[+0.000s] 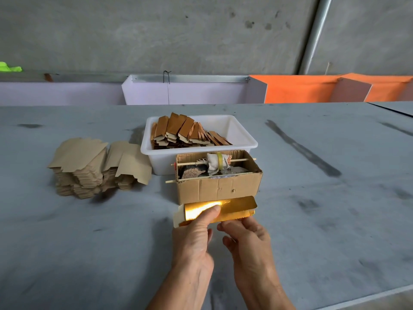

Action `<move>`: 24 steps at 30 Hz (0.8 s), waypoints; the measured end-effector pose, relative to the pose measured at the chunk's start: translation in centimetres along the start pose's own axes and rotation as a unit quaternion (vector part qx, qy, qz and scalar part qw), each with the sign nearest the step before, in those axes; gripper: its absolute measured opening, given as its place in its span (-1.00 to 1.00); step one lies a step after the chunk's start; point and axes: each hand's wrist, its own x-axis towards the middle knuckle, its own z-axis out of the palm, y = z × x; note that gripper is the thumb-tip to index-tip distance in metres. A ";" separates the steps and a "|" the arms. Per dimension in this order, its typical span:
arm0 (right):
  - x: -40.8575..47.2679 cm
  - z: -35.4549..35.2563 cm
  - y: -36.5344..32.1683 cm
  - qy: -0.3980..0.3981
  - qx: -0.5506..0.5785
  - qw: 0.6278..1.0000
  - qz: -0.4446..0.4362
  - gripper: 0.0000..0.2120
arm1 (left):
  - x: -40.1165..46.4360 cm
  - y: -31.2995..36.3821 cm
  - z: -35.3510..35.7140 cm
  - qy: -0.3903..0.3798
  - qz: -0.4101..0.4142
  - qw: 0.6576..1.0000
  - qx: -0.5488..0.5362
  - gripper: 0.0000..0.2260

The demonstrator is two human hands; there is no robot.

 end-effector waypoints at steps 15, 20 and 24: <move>1.0 0.9 -0.6 0.066 0.103 0.991 0.060 -0.93 | -1.5 0.0 -0.8 -0.167 -0.003 0.983 0.080 -0.88; 0.9 0.8 -0.8 0.064 0.101 0.989 0.083 -0.93 | -1.5 0.0 -0.3 -0.105 0.023 0.992 0.072 -0.93; 1.0 0.7 -1.3 0.034 0.096 0.989 0.103 -0.93 | -1.3 0.1 -0.4 -0.101 0.042 0.992 0.060 -0.94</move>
